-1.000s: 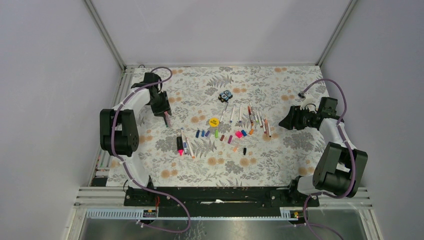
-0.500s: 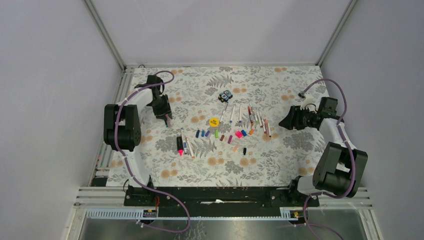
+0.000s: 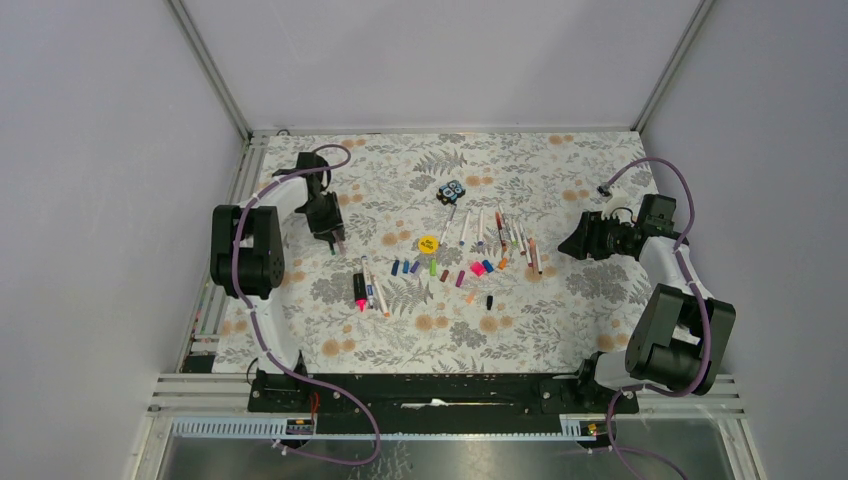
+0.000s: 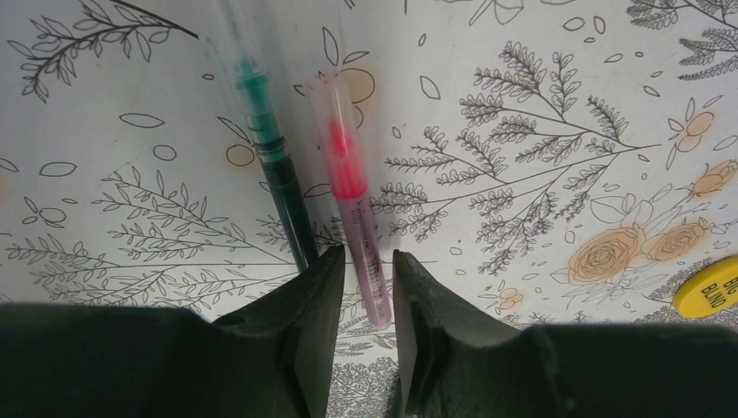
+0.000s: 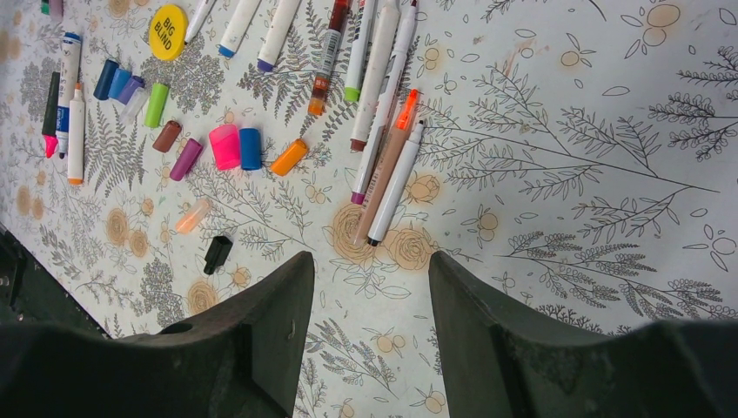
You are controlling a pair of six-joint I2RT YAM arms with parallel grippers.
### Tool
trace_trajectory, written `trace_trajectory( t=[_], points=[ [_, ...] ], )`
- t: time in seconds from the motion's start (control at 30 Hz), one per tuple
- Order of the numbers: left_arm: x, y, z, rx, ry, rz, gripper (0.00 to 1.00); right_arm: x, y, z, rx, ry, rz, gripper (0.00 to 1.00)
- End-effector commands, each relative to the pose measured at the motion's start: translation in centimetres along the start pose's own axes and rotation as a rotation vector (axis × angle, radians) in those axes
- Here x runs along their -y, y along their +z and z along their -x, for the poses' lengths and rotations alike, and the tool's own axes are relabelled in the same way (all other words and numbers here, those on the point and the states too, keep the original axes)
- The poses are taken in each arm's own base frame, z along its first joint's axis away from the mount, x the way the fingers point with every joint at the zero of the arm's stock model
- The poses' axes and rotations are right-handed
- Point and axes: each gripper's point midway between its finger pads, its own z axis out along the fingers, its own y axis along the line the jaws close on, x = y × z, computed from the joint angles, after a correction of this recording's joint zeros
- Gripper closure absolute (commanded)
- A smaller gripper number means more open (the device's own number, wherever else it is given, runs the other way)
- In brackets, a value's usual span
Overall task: Open the pen caps
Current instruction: Pick up the pen from the center of the board.
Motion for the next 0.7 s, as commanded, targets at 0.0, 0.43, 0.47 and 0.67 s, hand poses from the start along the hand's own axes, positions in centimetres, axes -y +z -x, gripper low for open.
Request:
trace_trajectory(
  t=[0.0, 0.43, 0.47, 0.67],
  points=[
    [0.9, -0.4, 1.1, 0.022, 0.037, -0.006, 0.67, -0.6, -0.7, 1.6, 0.043, -0.048, 0.016, 0.42],
    [0.1, 0.5, -0.2, -0.015, 0.086, 0.158, 0.75, -0.6, -0.8, 1.8, 0.049, -0.047, 0.016, 0.42],
    [0.2, 0.6, -0.3, -0.017, 0.090, 0.160, 0.75, -0.6, -0.9, 1.8, 0.051, -0.048, 0.015, 0.42],
    [0.7, 1.7, -1.1, -0.047, 0.113, 0.169, 0.73, -0.5, -0.9, 1.8, 0.053, -0.046, 0.016, 0.42]
  ],
)
